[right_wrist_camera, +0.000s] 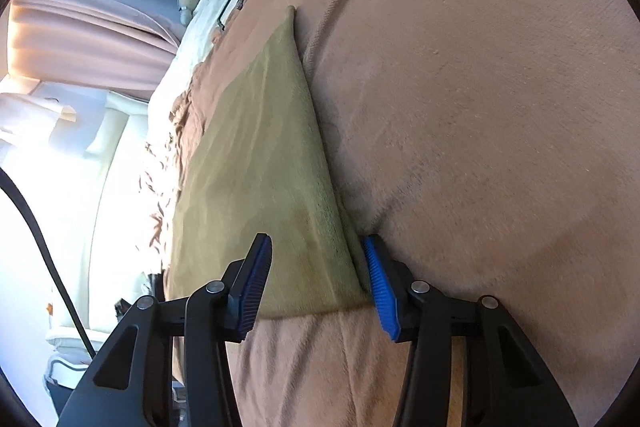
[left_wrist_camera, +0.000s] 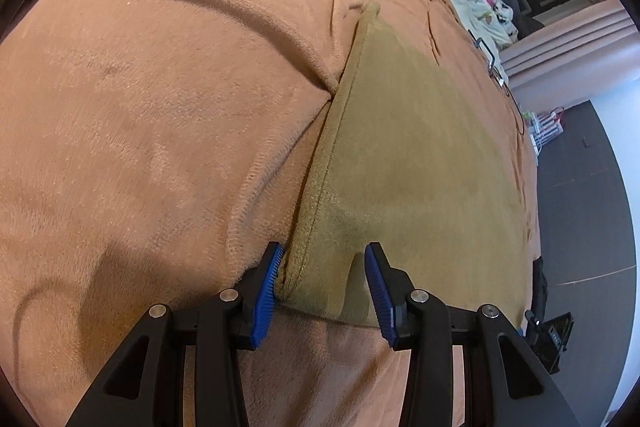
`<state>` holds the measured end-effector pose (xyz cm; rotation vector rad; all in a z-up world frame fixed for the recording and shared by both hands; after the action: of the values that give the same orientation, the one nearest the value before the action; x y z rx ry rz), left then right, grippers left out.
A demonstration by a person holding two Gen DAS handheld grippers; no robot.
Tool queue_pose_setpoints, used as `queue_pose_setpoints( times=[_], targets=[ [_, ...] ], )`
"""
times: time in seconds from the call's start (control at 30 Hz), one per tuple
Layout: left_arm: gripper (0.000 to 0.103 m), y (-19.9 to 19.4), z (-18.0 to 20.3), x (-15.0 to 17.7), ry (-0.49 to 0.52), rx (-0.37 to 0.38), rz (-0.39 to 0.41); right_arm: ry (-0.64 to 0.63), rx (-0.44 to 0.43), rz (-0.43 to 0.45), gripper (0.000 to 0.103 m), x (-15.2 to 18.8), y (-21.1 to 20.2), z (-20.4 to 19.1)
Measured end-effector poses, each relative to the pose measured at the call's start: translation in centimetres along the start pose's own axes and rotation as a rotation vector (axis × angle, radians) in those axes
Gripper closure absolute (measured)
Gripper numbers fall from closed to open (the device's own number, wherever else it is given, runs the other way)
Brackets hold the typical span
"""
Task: Fold small clothes
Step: 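Close both tools on the end of the folded shirt bundle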
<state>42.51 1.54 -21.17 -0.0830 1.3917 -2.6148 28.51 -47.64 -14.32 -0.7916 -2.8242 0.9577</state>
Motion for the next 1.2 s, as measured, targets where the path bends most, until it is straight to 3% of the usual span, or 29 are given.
queue_pose_setpoints(
  times=[0.07,0.17,0.33,0.4,0.43,0.47,0.8,1.2],
  targets=[
    [0.059,0.0,-0.1,0.2,0.008,0.005,-0.004,-0.001,-0.021,0.0,0.058,-0.1,0.1,0.1],
    [0.065,0.1,-0.2,0.1,0.014,-0.005,-0.01,0.006,-0.034,-0.007,0.066,-0.2,0.5,0.7],
    [0.072,0.4,-0.7,-0.3,-0.013,-0.007,-0.008,-0.007,-0.026,-0.016,0.068,-0.5,0.7,0.8],
    [0.085,0.4,-0.7,-0.4,-0.012,-0.032,0.001,-0.008,0.004,-0.026,0.084,-0.7,0.8,0.7],
    [0.088,0.4,-0.6,-0.5,-0.007,-0.047,0.005,-0.005,0.024,-0.031,0.097,-0.7,0.8,0.8],
    [0.092,0.3,-0.4,-0.5,-0.003,-0.057,0.012,-0.005,0.026,-0.033,0.1,-0.7,0.8,0.6],
    [0.096,-4.0,1.3,0.0,0.05,-0.033,0.101,-0.109,0.075,0.015,0.101,0.4,-2.0,-4.7],
    [0.097,-7.5,1.1,3.6,0.053,0.027,0.117,-0.129,0.089,-0.008,0.101,3.3,-3.4,-4.5]
  ],
)
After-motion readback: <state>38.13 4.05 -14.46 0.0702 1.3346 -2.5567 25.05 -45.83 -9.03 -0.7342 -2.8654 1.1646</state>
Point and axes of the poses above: each gripper's, at about its wrist camera, not at the fingertips, and y roughly the way its jaws point, z to its right, x to its underside, the point moved 6 cm from there along y, roughly the way its jaws point, and after that the axes turned 15 degrees about -z, right-handed, at the moved point
